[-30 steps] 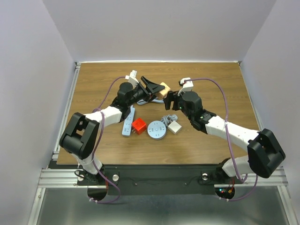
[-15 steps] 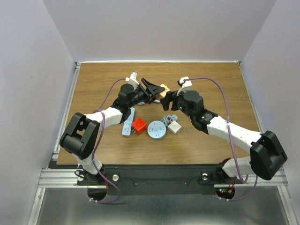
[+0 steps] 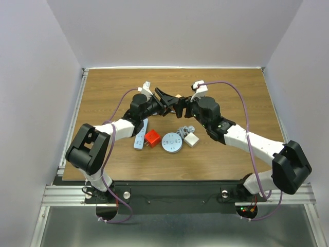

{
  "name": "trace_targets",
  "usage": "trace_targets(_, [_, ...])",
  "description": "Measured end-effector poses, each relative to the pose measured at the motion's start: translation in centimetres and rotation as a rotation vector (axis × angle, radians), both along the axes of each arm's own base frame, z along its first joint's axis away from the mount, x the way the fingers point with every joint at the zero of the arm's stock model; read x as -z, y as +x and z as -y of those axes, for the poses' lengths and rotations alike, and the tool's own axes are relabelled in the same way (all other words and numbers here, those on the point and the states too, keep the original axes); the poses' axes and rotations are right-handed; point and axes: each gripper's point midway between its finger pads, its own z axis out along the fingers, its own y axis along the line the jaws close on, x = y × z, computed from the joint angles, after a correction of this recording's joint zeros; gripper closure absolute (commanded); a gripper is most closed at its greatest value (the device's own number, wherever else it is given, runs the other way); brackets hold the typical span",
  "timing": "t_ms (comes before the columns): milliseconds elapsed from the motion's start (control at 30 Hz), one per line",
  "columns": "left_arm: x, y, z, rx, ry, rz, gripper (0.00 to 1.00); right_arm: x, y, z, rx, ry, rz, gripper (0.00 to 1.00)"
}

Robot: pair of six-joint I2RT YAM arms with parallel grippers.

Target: Insert the plug

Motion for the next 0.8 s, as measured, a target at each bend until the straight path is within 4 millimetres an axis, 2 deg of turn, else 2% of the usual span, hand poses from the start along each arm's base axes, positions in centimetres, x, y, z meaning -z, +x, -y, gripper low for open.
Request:
trace_targets(467, [0.2,-0.2,0.0,0.015,-0.016,0.004,1.0,0.3,-0.2,0.5,0.03,-0.051,0.01,0.21])
trace_targets(567, [1.2,-0.3,0.3,0.016,0.004,-0.01,1.0,1.0,-0.4,0.8,0.036,-0.061,-0.008,0.21])
trace_targets(800, [4.5,-0.5,1.0,-0.001,0.115,-0.057,1.0,4.3,-1.2,2.1,0.087,-0.07,-0.092,0.21])
